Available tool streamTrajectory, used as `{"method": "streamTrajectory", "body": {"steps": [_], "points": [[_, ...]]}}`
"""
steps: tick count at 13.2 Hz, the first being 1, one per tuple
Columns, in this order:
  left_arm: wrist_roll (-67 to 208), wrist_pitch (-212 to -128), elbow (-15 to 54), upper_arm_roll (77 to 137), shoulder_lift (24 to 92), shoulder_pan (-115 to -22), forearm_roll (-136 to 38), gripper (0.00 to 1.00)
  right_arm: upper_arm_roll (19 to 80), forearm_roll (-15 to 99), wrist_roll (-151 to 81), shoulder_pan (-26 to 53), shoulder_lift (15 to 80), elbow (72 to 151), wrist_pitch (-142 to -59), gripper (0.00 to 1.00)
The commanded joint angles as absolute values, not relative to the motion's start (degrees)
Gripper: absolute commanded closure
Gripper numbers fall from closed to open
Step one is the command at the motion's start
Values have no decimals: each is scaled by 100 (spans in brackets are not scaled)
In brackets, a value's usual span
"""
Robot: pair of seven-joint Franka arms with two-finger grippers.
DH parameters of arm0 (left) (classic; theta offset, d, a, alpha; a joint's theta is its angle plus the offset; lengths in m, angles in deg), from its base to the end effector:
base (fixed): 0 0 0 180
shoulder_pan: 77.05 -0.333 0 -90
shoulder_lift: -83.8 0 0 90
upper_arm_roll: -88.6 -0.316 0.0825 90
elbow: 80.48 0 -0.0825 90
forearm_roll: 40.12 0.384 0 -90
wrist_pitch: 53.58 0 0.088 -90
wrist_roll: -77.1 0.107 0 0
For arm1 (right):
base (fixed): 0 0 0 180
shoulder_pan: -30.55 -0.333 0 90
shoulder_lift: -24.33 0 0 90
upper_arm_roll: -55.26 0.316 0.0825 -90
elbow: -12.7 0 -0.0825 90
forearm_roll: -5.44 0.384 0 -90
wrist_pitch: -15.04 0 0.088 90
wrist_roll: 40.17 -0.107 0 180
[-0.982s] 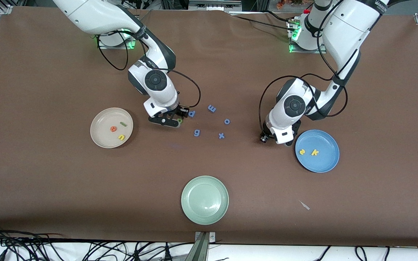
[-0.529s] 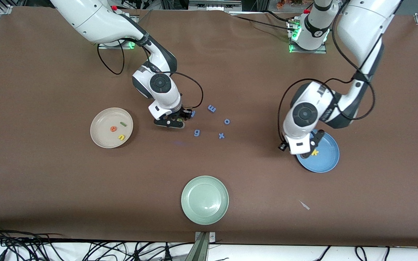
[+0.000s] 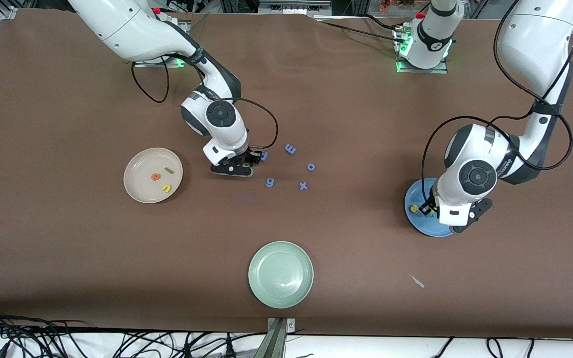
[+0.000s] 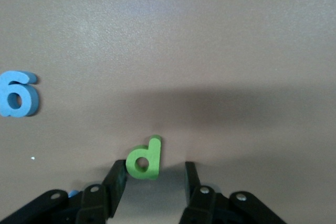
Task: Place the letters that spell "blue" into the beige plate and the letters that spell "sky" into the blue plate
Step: 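Grasp the green d with the right gripper while the left gripper drops y in blue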
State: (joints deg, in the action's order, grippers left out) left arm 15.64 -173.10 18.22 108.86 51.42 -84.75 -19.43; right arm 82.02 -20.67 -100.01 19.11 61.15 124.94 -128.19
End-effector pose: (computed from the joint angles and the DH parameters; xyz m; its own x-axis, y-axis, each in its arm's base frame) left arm 0.6433 -0.1044 0.2620 0.7747 0.6323 0.0061 0.6221 -0.7603 -0.1869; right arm 0.4824 0.3756 0.1731 0.9962 -0.0875 -0.0023 -0.0875 -0.9961 -0.0066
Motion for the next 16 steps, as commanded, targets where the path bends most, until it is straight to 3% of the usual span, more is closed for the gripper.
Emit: {"method": "streamTrajectory", "body": {"steps": [1, 2, 6, 10, 13, 16], "points": [[1671, -17109, 1533, 10951, 5189, -8400, -1797, 16, 8198, -2233, -10011, 1913, 6212, 12441, -12927, 50], [1776, -16891, 1358, 10969, 5233, -8391, -1815, 12, 8189, -2233, -10011, 1913, 6212, 12441, -12927, 52], [3188, -15276, -20, 11250, 5251, -8365, -1877, 1, 8189, -2233, -10011, 1913, 6195, 12441, -12910, 76], [4884, -14342, -840, 11285, 5426, -8356, -1921, 1, 8084, -2128, -9617, 2009, 5774, 12415, -12490, 76], [6623, -14305, -728, 11111, 6030, -8479, -2603, 1, 8084, -1935, -8601, 2360, 5169, 12449, -11639, 76], [7295, -14445, 78, 10295, 7023, -8059, -3132, 0, 7656, -1427, -6300, 2852, 4255, 12869, -11047, 76]]}}
